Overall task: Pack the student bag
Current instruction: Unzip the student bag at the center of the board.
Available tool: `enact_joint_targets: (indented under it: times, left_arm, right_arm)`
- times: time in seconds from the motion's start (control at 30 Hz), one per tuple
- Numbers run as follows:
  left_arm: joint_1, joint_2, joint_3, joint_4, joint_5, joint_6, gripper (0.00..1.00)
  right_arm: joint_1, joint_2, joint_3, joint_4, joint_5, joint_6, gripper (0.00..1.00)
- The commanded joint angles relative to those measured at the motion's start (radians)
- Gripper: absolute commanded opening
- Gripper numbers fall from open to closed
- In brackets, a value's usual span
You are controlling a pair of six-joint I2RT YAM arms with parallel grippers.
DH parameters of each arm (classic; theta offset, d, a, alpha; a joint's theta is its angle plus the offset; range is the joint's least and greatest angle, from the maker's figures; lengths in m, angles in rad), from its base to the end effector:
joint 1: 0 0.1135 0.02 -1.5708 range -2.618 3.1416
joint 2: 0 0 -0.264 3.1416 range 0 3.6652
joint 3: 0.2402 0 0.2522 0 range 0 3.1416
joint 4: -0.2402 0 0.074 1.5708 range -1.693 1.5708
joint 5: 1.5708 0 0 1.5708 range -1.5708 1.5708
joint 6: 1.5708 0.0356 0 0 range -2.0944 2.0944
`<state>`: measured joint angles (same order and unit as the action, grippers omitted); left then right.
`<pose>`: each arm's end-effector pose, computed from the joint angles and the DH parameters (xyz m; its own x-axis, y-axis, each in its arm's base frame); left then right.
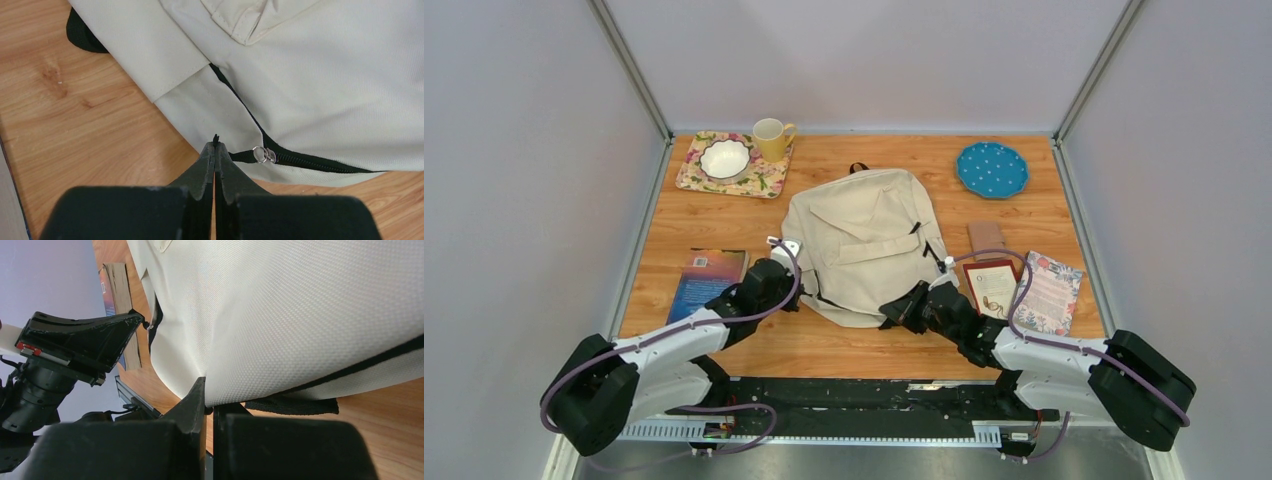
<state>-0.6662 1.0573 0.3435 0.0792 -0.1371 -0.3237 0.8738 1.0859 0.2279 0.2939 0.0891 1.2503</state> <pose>0.1624 -0.1215 0.1636 -0.6091 0.0780 -0.7893 0.3501 0.9194 -0.1793 0.1276 0.1475 0.1425 -0.7871 0.5324 -0.3114 0.1003 0.6087 0.7871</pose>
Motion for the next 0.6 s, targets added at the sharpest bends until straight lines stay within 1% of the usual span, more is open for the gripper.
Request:
enact_joint_targets:
  times: [0.0,0.13,0.2,0.4,0.47,0.53,0.57]
  left_arm:
    - [0.076,0.049,0.005,-0.022,-0.196,0.066,0.0]
    - [0.126,0.09,0.063,0.013,-0.197,0.077,0.0]
    - [0.16,0.108,0.08,0.034,-0.171,0.078,0.0]
    - [0.174,0.124,0.118,0.036,-0.182,0.068,0.0]
    - [0.174,0.124,0.121,0.013,-0.202,0.057,0.0]
    - [0.174,0.127,0.12,-0.009,-0.181,0.063,0.0]
    - [0.174,0.128,0.112,-0.01,-0.127,0.066,0.0]
  right_arm:
    - [-0.007,-0.001,-0.025,-0.076,0.024,-0.063,0.0]
    - [-0.007,-0.004,-0.03,-0.078,0.02,-0.068,0.0]
    - [-0.007,-0.011,-0.029,-0.087,0.02,-0.071,0.0]
    - [-0.007,-0.011,-0.03,-0.098,0.017,-0.078,0.0]
    - [-0.007,-0.007,-0.029,-0.095,0.017,-0.081,0.0]
    - [-0.007,0.003,-0.016,-0.081,-0.002,-0.101,0.0]
    - [-0.007,0.006,-0.009,-0.085,-0.009,-0.11,0.0]
